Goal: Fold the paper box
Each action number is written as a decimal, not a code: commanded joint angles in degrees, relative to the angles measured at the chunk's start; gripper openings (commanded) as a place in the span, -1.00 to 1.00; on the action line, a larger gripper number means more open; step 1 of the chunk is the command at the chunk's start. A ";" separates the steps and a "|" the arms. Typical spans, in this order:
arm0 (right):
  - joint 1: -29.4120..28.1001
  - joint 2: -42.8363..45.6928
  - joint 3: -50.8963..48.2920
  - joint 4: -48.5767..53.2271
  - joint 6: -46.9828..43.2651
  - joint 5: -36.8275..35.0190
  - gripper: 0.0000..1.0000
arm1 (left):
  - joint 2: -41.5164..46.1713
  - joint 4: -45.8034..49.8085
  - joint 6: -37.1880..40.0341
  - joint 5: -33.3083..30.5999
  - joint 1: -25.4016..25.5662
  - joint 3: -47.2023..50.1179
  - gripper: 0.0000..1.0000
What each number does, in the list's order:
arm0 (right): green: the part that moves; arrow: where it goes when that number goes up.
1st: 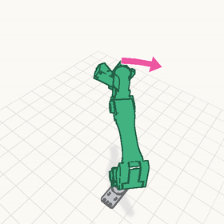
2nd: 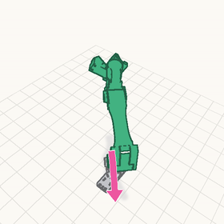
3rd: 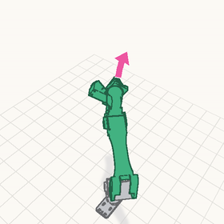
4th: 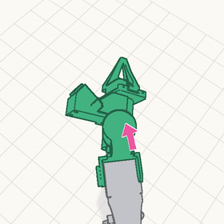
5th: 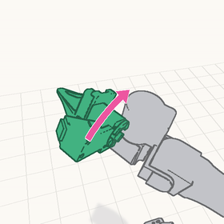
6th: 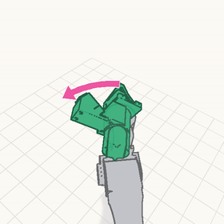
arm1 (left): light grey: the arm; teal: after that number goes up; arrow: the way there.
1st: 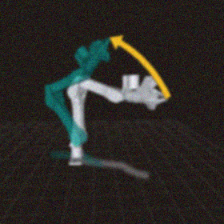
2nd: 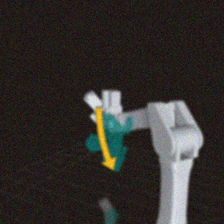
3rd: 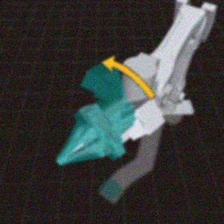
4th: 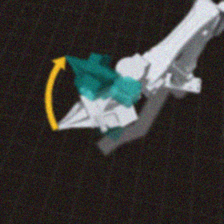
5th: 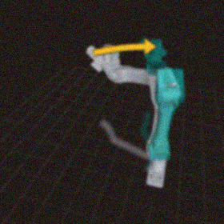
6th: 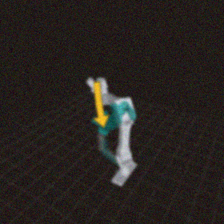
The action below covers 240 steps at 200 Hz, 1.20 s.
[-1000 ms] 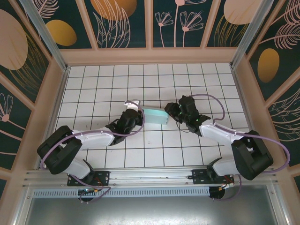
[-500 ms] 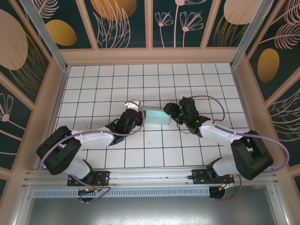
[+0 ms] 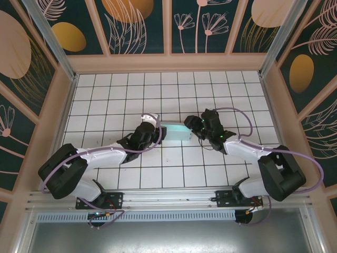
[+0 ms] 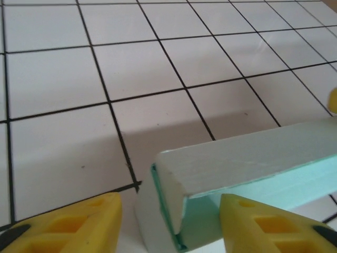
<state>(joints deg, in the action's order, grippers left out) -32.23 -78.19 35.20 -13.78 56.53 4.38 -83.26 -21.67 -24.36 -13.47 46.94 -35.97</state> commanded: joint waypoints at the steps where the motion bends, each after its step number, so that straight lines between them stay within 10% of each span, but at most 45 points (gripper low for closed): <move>1: 0.24 -1.24 -1.44 -0.70 0.74 -1.46 0.12 | 2.68 0.39 0.66 5.15 0.23 0.16 0.13; 81: 0.24 -2.05 -1.79 -1.33 0.46 -1.31 0.11 | 9.44 1.06 -6.34 10.16 -1.42 0.05 0.97; 240: 0.41 -1.43 -1.38 -0.37 -0.83 -1.31 0.08 | -6.74 0.97 -21.59 13.52 -6.51 -0.16 0.92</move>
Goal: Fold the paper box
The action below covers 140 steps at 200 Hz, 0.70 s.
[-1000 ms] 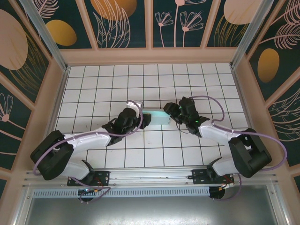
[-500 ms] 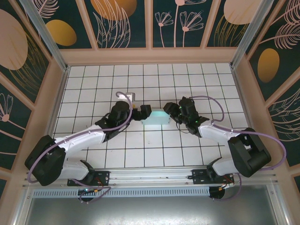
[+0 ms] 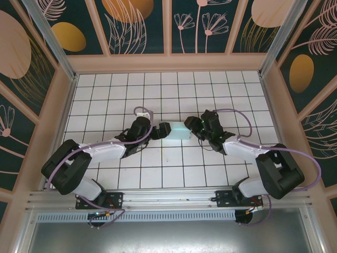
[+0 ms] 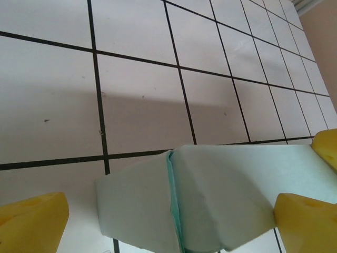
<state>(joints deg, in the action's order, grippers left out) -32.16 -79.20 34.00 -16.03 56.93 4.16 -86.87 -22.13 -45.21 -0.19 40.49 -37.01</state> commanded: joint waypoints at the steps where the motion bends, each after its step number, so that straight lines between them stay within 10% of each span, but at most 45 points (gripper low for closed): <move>1: 0.34 -0.38 -0.12 1.88 -1.26 -1.04 0.08 | -3.22 1.45 -0.74 0.21 -0.06 0.89 0.92; 77: 0.43 6.38 0.81 0.98 -7.59 1.71 0.44 | -6.46 3.07 -1.48 -0.10 -0.10 0.02 0.67; 140: 2.36 5.96 -2.88 2.91 -5.91 1.38 -0.23 | -6.83 3.34 -0.34 0.51 -0.10 -0.68 0.68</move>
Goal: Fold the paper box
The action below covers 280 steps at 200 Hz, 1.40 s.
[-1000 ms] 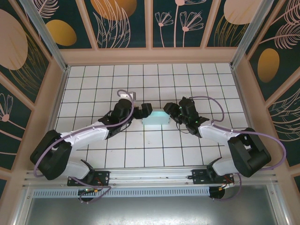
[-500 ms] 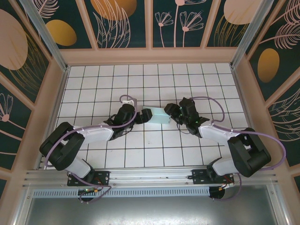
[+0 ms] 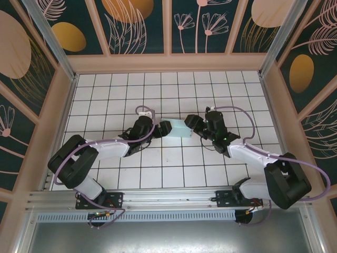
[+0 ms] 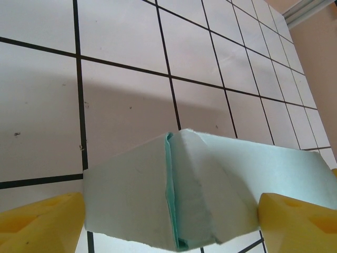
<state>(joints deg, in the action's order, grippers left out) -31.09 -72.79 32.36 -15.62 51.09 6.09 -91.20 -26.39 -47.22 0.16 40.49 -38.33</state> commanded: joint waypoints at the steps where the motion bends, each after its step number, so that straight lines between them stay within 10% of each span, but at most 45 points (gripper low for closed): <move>1: 1.29 -0.48 -1.24 2.51 -0.09 -0.59 -0.23 | -2.50 7.59 1.68 0.17 -0.13 0.62 0.68; 32: 1.97 -1.77 -1.85 3.05 1.07 -1.19 -0.70 | -2.49 7.59 2.59 0.54 -0.06 0.36 0.71; 70: 2.26 -1.66 -1.87 3.08 0.61 -0.11 -0.80 | -2.47 7.86 3.35 0.71 -0.11 0.36 0.74; 124: 2.26 1.65 -3.77 -2.45 -0.68 2.35 -0.11 | -3.10 7.93 3.43 1.07 -0.13 -0.07 0.75; 183: 3.55 -1.62 -7.57 -5.47 2.26 3.55 -0.99 | -2.67 8.33 4.44 1.39 -0.09 -0.08 0.76; 231: 3.62 1.99 -5.47 -3.74 -0.20 2.63 -1.00 | -2.67 8.26 4.10 1.68 -0.09 -0.36 0.76; 256: 3.66 2.67 -3.57 -2.78 -2.07 2.00 -0.11 | -2.50 8.29 4.13 1.99 -0.11 -0.61 0.76; 280: 3.58 -0.08 -1.59 -2.78 -2.45 2.39 0.12 | -2.30 8.29 4.15 2.36 -0.13 -1.03 0.76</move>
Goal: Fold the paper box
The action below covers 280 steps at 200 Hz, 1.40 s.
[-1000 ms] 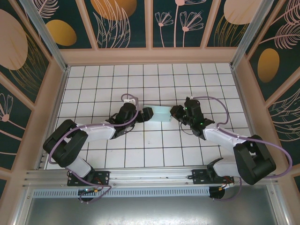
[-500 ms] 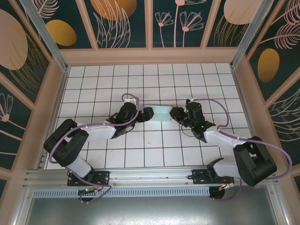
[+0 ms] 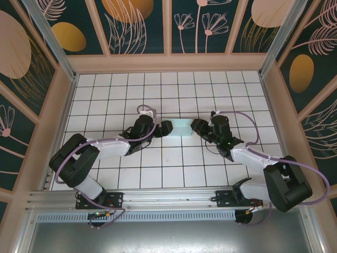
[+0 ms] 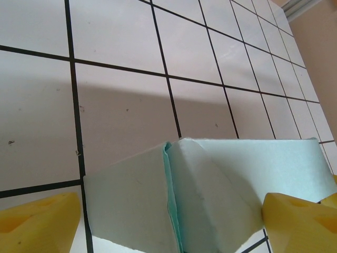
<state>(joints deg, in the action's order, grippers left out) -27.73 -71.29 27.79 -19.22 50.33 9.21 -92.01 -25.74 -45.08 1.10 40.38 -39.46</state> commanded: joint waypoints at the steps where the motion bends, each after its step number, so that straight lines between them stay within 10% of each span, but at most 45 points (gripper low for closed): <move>1: 0.17 -1.71 3.02 0.80 -1.66 -0.71 0.13 | -1.45 7.63 2.01 1.43 -0.03 0.05 0.76; 140: 0.38 -8.98 0.42 -1.87 0.97 -1.09 -0.16 | 5.26 15.44 5.74 1.45 -0.81 -11.70 0.97; 225: 0.42 -9.04 0.86 -1.16 0.61 -1.30 -0.17 | 6.16 15.67 2.80 0.18 -3.20 -4.87 0.65; 280: 0.44 -9.75 0.86 -1.56 0.68 -0.95 -0.17 | 1.24 11.27 0.17 2.59 -3.38 -0.79 -0.17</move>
<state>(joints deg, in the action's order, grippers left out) -27.68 -79.05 29.93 -24.08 51.13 9.13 -87.46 -14.85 -43.90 2.98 37.50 -42.17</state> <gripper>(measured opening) 0.417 0.481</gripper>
